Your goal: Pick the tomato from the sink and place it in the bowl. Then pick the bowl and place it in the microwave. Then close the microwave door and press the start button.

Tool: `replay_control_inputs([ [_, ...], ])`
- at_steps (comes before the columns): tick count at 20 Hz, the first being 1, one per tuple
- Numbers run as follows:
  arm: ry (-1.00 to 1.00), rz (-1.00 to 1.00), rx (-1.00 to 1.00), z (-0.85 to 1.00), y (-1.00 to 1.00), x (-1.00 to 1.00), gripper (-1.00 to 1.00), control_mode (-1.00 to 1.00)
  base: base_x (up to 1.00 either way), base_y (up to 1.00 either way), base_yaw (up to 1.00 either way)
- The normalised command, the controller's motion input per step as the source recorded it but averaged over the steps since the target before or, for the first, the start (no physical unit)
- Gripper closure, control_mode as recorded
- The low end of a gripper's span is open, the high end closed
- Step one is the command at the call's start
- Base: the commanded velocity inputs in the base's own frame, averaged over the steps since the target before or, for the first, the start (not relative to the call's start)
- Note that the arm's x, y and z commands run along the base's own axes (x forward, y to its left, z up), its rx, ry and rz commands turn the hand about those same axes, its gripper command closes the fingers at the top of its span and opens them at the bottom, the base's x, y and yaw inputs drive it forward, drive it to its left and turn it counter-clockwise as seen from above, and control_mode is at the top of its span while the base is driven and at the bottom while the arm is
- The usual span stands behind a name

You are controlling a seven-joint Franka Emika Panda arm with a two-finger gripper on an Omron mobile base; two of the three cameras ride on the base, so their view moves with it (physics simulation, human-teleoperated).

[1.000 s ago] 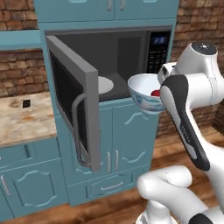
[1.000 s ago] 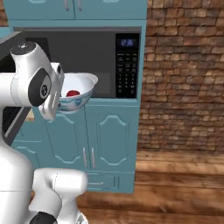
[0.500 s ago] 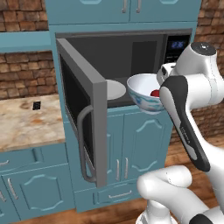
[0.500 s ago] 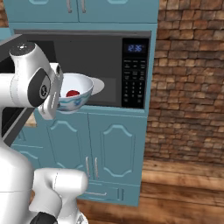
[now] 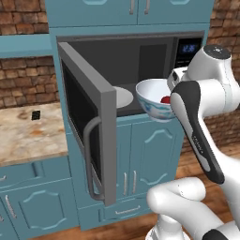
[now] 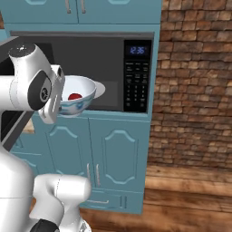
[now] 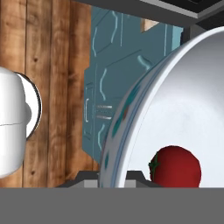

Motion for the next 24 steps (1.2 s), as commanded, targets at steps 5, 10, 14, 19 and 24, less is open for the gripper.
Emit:
replay_control_inputs([
  [5, 0.00, 0.00, 0.00, 0.00, 0.00, 0.00, 1.00, 1.00, 0.00, 0.02, 0.00],
  [10, 0.00, 0.00, 0.00, 0.00, 0.00, 0.00, 1.00, 1.00, 0.00, 0.00, 0.00],
  [14, 0.00, 0.00, 0.00, 0.00, 0.00, 0.00, 1.00, -1.00, 0.00, 0.00, 0.00],
  [19, 0.00, 0.00, 0.00, 0.00, 0.00, 0.00, 1.00, -1.00, 0.00, 0.00, 0.00],
  [24, -0.01, -0.01, 0.00, -0.03, -0.05, -0.08, 1.00, -1.00, 0.00, 0.00, 0.00],
])
